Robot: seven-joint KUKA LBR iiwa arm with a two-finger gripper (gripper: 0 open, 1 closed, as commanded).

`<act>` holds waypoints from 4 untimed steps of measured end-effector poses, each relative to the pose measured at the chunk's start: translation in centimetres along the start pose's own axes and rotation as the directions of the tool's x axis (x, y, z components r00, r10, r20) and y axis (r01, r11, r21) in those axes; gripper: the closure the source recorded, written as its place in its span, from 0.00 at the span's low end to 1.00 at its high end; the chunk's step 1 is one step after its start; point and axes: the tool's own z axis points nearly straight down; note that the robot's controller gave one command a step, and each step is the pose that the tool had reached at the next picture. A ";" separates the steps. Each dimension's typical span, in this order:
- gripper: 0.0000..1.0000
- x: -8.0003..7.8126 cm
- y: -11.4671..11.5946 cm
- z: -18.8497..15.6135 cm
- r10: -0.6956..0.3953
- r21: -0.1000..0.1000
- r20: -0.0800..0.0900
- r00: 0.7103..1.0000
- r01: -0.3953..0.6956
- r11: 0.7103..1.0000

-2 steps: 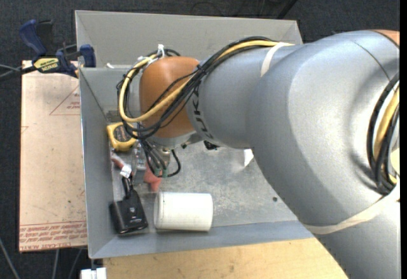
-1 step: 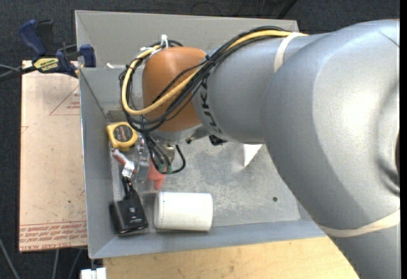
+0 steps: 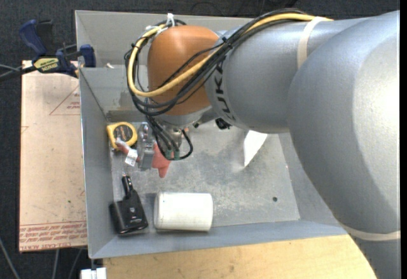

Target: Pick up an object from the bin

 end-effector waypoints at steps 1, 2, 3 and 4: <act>1.00 0.6 1.3 -3.6 0.074 0.003 -0.006 0.997 -0.074 0.997; 1.00 -0.3 0.5 -0.2 0.085 -0.004 0.006 0.996 -0.085 0.996; 1.00 0.6 0.2 -1.3 0.098 0.009 -0.017 0.995 -0.098 0.995; 1.00 -0.3 -0.6 -0.9 0.102 -0.009 0.014 0.995 -0.101 0.995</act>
Offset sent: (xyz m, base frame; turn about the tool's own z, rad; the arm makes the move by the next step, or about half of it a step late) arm 0.0134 -0.0159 -0.0890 0.0920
